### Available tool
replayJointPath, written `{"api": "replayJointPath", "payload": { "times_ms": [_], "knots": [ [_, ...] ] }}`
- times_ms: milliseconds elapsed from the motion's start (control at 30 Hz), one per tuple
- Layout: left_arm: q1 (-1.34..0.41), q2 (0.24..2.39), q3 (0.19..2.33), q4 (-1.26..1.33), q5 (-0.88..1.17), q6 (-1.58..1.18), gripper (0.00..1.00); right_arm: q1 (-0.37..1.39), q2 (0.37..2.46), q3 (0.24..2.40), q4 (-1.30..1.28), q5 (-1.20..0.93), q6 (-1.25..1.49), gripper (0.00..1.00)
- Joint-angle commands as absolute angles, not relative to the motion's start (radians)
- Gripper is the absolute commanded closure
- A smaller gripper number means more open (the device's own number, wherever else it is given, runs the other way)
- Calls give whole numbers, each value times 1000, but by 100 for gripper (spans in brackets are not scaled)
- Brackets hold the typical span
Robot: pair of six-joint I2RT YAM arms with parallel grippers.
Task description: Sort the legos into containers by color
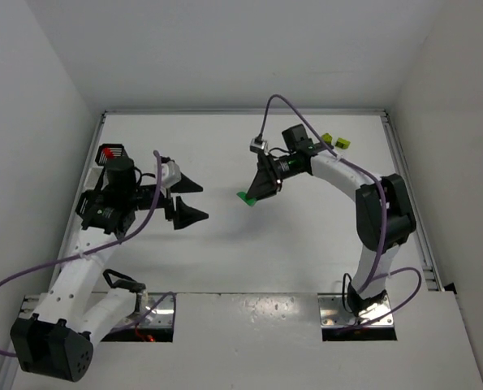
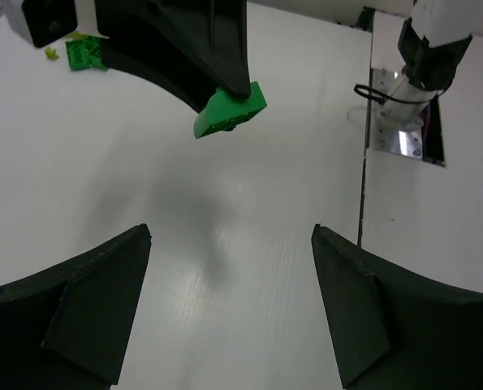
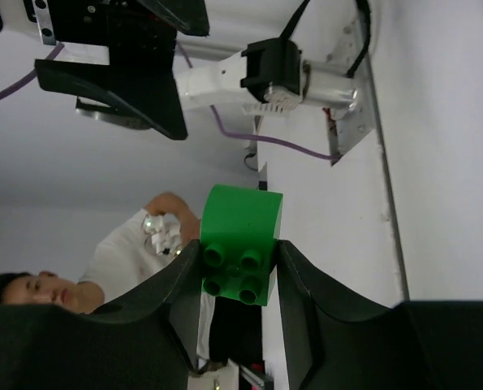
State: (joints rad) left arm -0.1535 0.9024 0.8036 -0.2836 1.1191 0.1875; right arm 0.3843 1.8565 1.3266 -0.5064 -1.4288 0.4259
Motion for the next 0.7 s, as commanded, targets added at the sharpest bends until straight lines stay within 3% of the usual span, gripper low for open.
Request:
{"api": "replayJointPath", "payload": {
  "times_ms": [0, 300, 667],
  "knots": [
    [-186, 905, 808, -294, 1149, 385, 15, 431, 1799, 1307, -321, -1609, 557, 90],
    [-311, 923, 827, -333, 1118, 597, 15, 529, 1799, 1279, -193, -1609, 678, 90],
    [-351, 943, 836, -342, 1109, 624, 28, 609, 1839, 1318, -193, -1618, 698, 90]
  ]
}}
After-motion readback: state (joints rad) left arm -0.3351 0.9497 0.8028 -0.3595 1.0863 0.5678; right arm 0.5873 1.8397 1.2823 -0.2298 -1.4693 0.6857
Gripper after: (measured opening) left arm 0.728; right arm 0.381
